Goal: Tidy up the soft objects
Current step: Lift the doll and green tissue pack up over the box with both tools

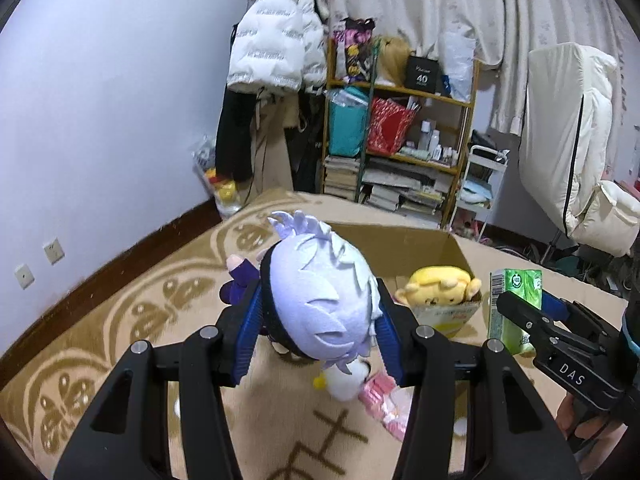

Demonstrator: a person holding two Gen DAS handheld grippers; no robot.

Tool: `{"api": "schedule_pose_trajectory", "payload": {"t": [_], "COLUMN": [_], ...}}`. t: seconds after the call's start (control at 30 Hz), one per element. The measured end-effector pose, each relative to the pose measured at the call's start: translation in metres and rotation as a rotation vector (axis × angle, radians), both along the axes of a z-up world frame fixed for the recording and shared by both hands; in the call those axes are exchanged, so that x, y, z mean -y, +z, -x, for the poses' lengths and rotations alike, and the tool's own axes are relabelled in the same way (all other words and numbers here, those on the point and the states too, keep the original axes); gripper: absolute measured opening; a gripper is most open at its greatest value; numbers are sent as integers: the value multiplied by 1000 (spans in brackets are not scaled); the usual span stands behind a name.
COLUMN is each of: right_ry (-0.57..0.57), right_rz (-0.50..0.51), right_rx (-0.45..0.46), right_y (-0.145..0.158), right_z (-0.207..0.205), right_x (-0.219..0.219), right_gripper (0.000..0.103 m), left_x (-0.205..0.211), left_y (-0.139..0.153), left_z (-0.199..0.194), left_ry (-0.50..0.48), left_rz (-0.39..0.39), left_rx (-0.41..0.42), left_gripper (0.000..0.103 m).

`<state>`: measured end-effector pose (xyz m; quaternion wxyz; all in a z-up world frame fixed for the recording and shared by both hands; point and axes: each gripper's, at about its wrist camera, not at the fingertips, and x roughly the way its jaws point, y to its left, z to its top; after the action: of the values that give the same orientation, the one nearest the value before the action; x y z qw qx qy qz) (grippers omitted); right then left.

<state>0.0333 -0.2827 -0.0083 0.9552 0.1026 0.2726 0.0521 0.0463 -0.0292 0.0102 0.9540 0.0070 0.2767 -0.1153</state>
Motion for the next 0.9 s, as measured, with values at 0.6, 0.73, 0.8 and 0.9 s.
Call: {"api": "schedule_pose_trajectory", "payload": {"t": [0.6, 0.73, 0.8, 0.9], "right_ry": [9, 21, 29, 38], "right_rz": [1, 9, 13, 21], "right_rx": [43, 50, 52, 55], "right_y": [-2, -2, -2, -3], "right_z": [-49, -59, -64, -73], "right_x": [4, 4, 4, 5], "right_gripper": [57, 57, 57, 57], "left_x": [32, 36, 37, 40], "left_y": [-7, -13, -16, -20], "left_z": [-56, -74, -82, -94], "left_ry": [-66, -85, -84, -87], "left_rz": [-45, -11, -2, -5], "left_rx": [20, -39, -51, -65], "left_gripper": [51, 51, 51, 51]}}
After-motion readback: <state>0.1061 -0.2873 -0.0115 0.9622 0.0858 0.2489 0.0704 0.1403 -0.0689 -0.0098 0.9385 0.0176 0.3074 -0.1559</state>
